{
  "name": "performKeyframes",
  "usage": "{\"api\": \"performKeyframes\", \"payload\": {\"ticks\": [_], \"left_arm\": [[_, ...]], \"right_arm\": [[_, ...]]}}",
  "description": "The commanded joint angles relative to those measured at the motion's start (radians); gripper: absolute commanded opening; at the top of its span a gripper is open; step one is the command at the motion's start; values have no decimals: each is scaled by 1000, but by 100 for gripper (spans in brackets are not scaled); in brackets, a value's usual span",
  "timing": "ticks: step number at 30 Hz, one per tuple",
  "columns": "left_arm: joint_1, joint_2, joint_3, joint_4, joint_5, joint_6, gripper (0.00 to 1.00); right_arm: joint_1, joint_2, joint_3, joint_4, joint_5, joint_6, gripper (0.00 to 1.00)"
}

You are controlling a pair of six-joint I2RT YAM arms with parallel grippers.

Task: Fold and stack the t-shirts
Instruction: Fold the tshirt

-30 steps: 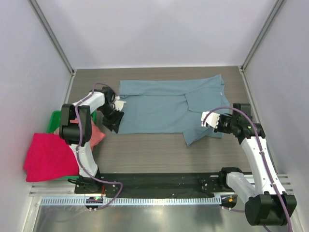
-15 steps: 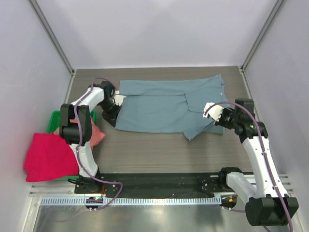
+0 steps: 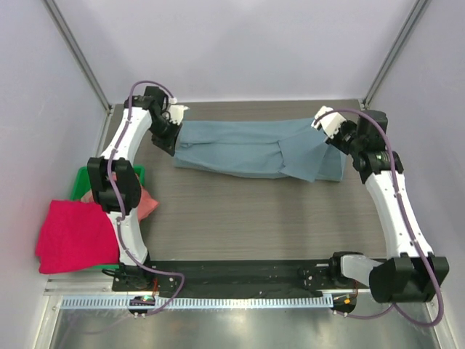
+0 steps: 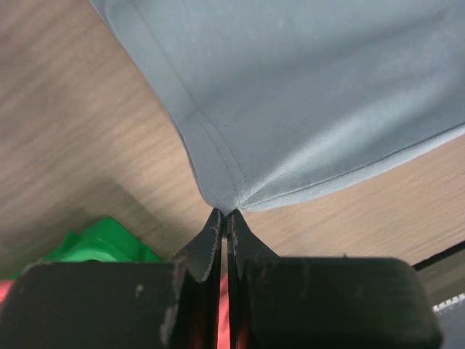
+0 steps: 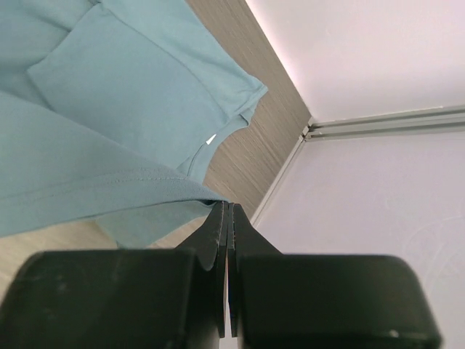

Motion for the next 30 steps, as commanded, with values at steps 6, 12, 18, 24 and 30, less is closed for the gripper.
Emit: {"api": "performKeyframes", "payload": {"ticks": [6, 12, 18, 24, 30], "left_arm": [[5, 233, 324, -95, -16, 13, 0], [5, 400, 536, -109, -16, -21, 0], [-5, 457, 592, -71, -33, -45, 0], [-6, 477, 610, -36, -59, -48, 0], [-6, 505, 627, -11, -102, -45, 0]], "right_arm": [[4, 259, 135, 209, 99, 120, 1], [2, 417, 188, 278, 127, 106, 1], [2, 612, 340, 324, 136, 129, 1], [2, 753, 500, 329, 148, 129, 1], [4, 890, 627, 336, 156, 147, 1]]}}
